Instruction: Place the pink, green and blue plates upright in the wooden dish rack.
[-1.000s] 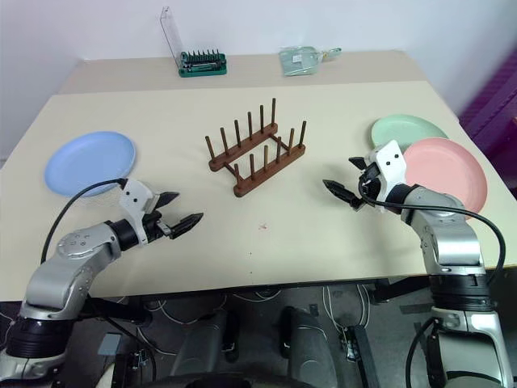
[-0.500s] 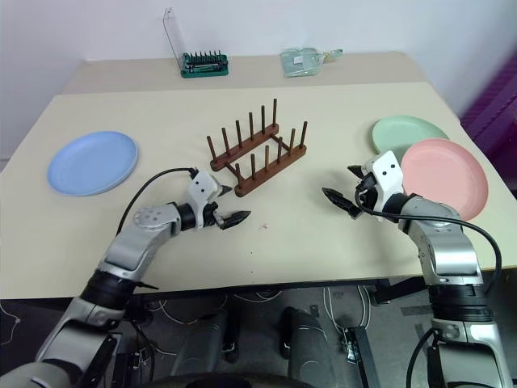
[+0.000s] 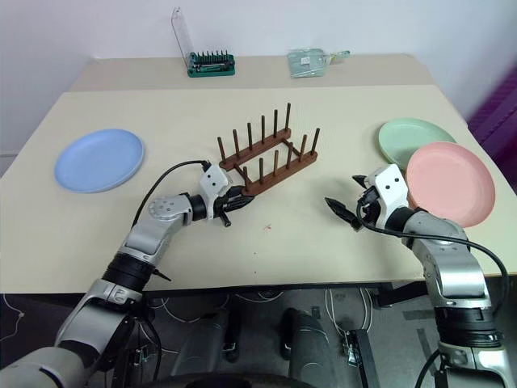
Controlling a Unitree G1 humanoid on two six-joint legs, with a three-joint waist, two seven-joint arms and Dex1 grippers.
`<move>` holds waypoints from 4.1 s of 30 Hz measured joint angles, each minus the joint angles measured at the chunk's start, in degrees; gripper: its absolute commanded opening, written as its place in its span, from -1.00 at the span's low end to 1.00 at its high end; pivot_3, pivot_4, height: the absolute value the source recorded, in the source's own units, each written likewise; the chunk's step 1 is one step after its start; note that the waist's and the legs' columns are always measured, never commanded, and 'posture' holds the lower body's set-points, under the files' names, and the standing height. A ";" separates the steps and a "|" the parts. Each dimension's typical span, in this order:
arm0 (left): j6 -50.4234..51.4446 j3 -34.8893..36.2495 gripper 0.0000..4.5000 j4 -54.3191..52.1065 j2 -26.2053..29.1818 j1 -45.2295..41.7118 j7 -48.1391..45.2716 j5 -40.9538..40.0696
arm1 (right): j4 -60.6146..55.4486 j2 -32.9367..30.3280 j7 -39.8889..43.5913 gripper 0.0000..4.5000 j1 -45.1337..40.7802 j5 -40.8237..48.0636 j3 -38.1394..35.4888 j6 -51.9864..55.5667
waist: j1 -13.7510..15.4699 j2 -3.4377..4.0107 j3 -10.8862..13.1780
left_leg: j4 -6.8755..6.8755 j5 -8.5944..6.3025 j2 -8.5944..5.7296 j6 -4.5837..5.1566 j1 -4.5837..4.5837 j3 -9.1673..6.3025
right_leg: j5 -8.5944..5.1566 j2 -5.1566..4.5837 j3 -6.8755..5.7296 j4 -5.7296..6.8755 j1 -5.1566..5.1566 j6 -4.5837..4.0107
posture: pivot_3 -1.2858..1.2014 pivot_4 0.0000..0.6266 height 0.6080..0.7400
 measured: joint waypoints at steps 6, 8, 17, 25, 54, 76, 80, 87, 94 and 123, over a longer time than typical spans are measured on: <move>-6.08 -3.46 -0.68 8.25 -1.60 -6.13 -7.97 1.69 | -0.55 -1.04 0.84 1.00 1.75 -0.59 0.32 -0.07 | -0.08 -0.01 0.01 | 0.04 0.00 -0.02 0.00 -0.03 0.00 | 0.00 0.00 -0.01 -0.02 -0.01 -0.01 | 0.03 -0.52 0.84; -8.40 -3.52 -0.68 12.49 -2.72 -8.40 -9.00 2.32 | -1.13 -1.05 0.65 1.00 2.28 -0.67 0.25 -0.11 | -0.13 -0.02 0.01 | 0.02 0.00 -0.02 0.00 -0.03 0.00 | 0.01 0.03 -0.01 -0.02 -0.02 0.01 | 0.03 -0.52 0.84; -10.18 -1.02 0.95 18.02 -1.47 -11.06 -6.80 3.16 | -3.07 -1.14 -0.39 0.57 3.83 -2.25 0.55 -0.03 | -0.59 -0.02 0.00 | -0.03 0.00 0.06 0.01 0.04 0.00 | 0.04 0.08 0.00 0.01 -0.02 0.07 | 0.03 -0.52 0.84; 3.09 2.11 -0.09 -5.91 5.81 3.51 -9.22 -1.61 | 1.07 -1.54 -1.10 -1.00 0.14 -7.21 4.66 -0.13 | -1.82 0.00 -0.05 | -0.10 0.00 0.10 0.00 0.08 0.00 | 0.02 0.10 0.02 0.06 -0.04 0.04 | 0.03 -0.52 0.84; 3.49 -4.17 -0.32 13.06 -7.84 -11.34 22.74 10.03 | 38.01 10.04 -16.12 -1.00 -26.29 -23.67 15.01 -13.85 | -2.49 -0.01 -0.20 | -0.15 -0.01 0.05 0.02 0.93 -0.02 | 0.03 0.05 0.01 -0.01 0.88 0.09 | 0.03 -0.52 0.84; 6.63 -7.69 -0.34 -17.25 -3.28 6.94 -7.52 -4.10 | 3.96 -5.86 -10.91 0.71 -0.40 -16.27 -5.03 7.11 | -1.78 0.10 -0.12 | -0.22 -0.27 0.04 0.14 0.79 0.01 | -0.34 -0.17 -0.04 -0.22 0.81 0.13 | 0.03 -0.52 0.84; 6.58 -7.46 -0.34 -17.24 -3.36 6.69 -7.25 -4.09 | 6.89 -5.69 -12.59 0.12 -0.53 -17.51 -3.64 7.56 | -1.72 0.10 -0.12 | -0.21 -0.26 0.03 0.16 0.78 0.01 | -0.33 -0.17 -0.04 -0.22 0.81 0.13 | 0.03 -0.52 0.84; 6.59 -7.36 -0.34 -17.82 -2.55 7.24 -6.27 -4.08 | 8.90 -6.01 -13.45 -0.99 -1.20 -19.66 -1.63 5.84 | -1.73 0.10 -0.12 | -0.22 -0.27 0.02 0.16 0.78 0.00 | -0.34 -0.17 -0.04 -0.22 0.81 0.13 | 0.03 -0.52 0.84; 6.37 -7.40 -0.34 -17.97 -1.70 7.88 -5.88 -3.91 | 4.42 -9.79 -11.81 -0.99 -0.17 -20.54 -1.70 6.16 | -1.69 0.15 -0.09 | -0.22 -0.27 0.00 0.16 0.74 0.00 | -0.34 -0.21 -0.04 -0.22 0.78 0.14 | 0.03 -0.52 0.84; 7.04 -0.30 -0.34 -20.17 0.81 9.03 -2.14 -5.50 | 22.68 5.51 3.21 -0.99 -42.99 23.21 -6.70 22.62 | -1.72 0.18 0.21 | -0.05 -0.25 -0.06 0.24 0.00 0.13 | -0.10 -0.21 -0.08 0.21 -0.13 0.31 | 0.03 -0.52 0.84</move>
